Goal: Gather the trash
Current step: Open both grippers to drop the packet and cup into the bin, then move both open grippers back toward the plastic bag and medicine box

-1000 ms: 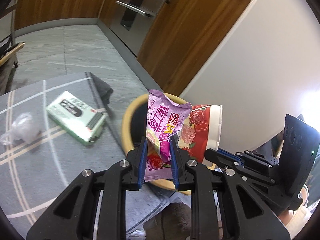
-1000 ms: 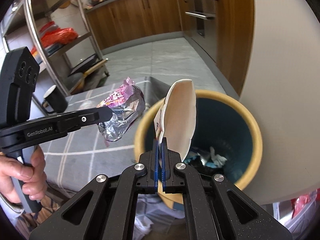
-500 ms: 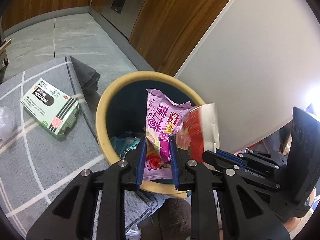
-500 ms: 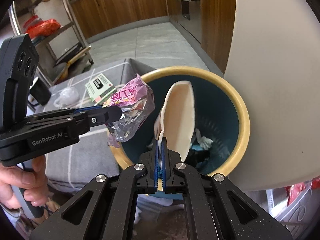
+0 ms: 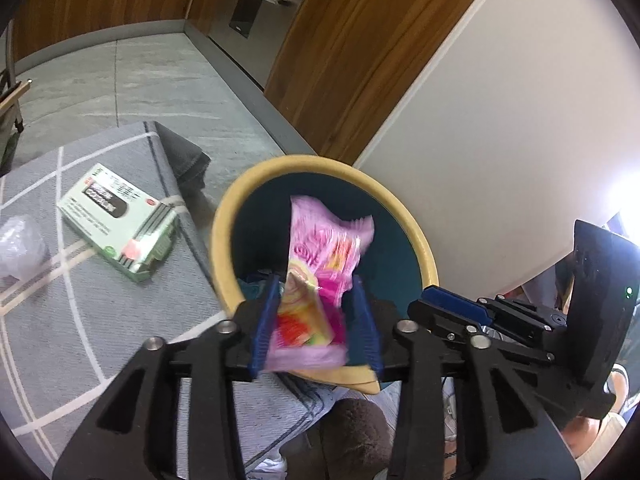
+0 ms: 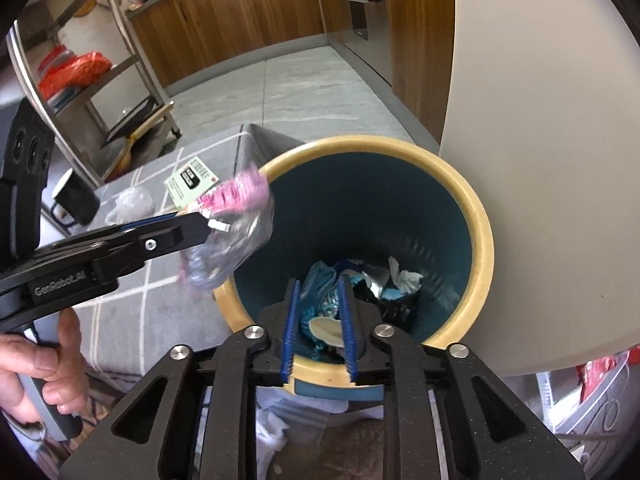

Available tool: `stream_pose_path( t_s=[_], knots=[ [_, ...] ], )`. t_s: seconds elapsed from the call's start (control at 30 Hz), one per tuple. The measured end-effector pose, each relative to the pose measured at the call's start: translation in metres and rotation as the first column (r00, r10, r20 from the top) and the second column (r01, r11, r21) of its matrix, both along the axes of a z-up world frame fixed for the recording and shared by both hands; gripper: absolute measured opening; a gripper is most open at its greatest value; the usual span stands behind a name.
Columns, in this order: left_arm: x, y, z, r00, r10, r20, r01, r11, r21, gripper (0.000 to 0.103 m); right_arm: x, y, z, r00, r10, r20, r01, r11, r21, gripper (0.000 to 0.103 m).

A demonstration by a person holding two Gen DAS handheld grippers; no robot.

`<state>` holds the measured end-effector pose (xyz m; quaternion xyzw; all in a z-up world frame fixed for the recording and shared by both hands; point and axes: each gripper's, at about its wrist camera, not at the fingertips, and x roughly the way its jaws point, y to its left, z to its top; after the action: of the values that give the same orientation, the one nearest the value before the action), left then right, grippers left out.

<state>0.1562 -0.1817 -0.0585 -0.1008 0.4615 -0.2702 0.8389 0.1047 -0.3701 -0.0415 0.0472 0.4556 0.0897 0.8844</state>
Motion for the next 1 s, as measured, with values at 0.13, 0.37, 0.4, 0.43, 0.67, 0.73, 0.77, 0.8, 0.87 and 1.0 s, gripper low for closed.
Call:
stream_pose_path(
  t_s=[0.13,0.37,0.4,0.43,0.67,0.73,0.77,0.8,0.87,1.0],
  knots=[
    [-0.002,0.011,0.004,1.000,0.010,0.008,-0.010,1.000,-0.003,0.053,0.002,0.007,0.005,1.000,0.004,0.020,-0.004,1.000,0.010,0.040],
    [-0.004,0.030,0.009,0.999,0.039,0.018,-0.039,0.999,0.000,0.055,0.006,0.015,0.012,0.999,0.006,0.042,-0.008,1.000,0.030,0.051],
    [-0.005,0.035,0.010,0.999,0.048,0.020,-0.048,0.999,-0.001,0.056,0.006,0.016,0.012,0.999,0.007,0.044,-0.008,0.999,0.036,0.056],
    [-0.003,0.037,0.011,0.998,0.054,0.022,-0.054,0.999,0.000,0.057,0.007,0.017,0.013,0.999,0.008,0.047,-0.010,0.999,0.046,0.057],
    [-0.002,0.081,0.014,0.990,0.136,0.038,-0.137,0.990,0.023,0.064,0.013,0.028,0.018,0.998,0.012,0.064,-0.018,0.996,0.087,0.072],
    [-0.001,0.094,0.013,0.986,0.165,0.036,-0.166,0.986,0.025,0.064,0.016,0.037,0.020,0.997,0.026,0.072,-0.032,0.995,0.093,0.075],
    [-0.001,0.103,0.013,0.983,0.180,0.033,-0.181,0.983,0.025,0.064,0.017,0.042,0.020,0.997,0.035,0.075,-0.042,0.995,0.094,0.076],
    [-0.001,0.110,0.012,0.981,0.192,0.031,-0.193,0.981,0.023,0.065,0.018,0.046,0.021,0.996,0.043,0.077,-0.050,0.994,0.095,0.077],
    [-0.001,0.122,0.012,0.977,0.212,0.024,-0.213,0.977,0.027,0.065,0.022,0.055,0.022,0.994,0.067,0.081,-0.075,0.993,0.097,0.079],
    [0.000,0.143,0.014,0.973,0.229,0.031,-0.231,0.971,0.066,0.067,0.027,0.076,0.025,0.989,0.117,0.087,-0.125,0.988,0.087,0.083]
  ],
)
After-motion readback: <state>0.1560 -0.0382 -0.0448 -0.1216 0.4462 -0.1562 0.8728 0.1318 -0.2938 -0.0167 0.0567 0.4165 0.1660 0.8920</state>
